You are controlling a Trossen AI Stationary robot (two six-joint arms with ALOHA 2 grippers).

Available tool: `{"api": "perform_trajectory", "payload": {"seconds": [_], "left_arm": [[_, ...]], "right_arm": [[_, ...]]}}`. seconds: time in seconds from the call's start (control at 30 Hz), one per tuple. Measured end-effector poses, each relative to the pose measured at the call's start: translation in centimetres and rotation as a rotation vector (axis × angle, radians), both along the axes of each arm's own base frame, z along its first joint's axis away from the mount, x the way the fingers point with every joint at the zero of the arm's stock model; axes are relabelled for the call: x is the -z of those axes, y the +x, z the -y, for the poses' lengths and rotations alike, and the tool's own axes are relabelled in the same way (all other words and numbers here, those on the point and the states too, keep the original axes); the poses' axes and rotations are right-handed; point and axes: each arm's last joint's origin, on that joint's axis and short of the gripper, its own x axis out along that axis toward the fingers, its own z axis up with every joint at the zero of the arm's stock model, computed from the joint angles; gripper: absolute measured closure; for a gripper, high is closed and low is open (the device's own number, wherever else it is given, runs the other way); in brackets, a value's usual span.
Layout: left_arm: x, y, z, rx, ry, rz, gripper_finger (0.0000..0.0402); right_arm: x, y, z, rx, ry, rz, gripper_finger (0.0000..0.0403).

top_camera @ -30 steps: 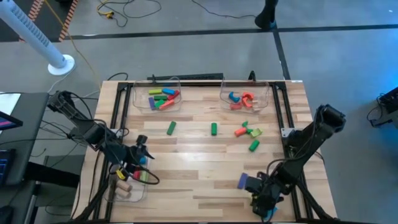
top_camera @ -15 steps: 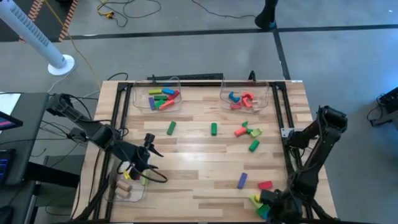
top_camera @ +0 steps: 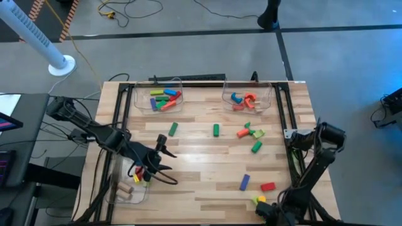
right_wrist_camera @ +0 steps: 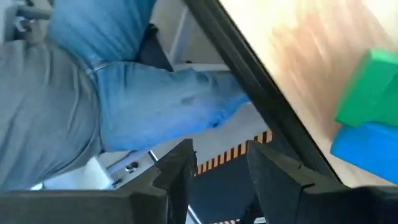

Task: Sort blocks by size
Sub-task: Put the green arch block into the top right transparent bin

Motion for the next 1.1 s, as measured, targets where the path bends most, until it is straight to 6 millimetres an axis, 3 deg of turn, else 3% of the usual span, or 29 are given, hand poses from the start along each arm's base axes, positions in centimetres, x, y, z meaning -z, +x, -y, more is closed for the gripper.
{"api": "perform_trajectory", "payload": {"seconds": [0.27, 0.73, 1.1], "left_arm": [[-0.2, 0.8, -0.6, -0.031, -0.010, 0.035, 0.0186], [-0.1, 1.0, -1.2, -0.030, -0.022, 0.023, 0.0186], [0.0, 0.9, -1.1, -0.014, -0.037, 0.010, 0.0186]], "right_arm": [[1.4, 0.6, 0.5, 0.061, -0.042, -0.081, 0.0223], [-2.0, 1.8, 1.2, 0.037, -0.198, -0.219, 0.0223], [-1.1, 2.6, 2.1, 0.064, -0.277, -0.270, 0.0223]]}}
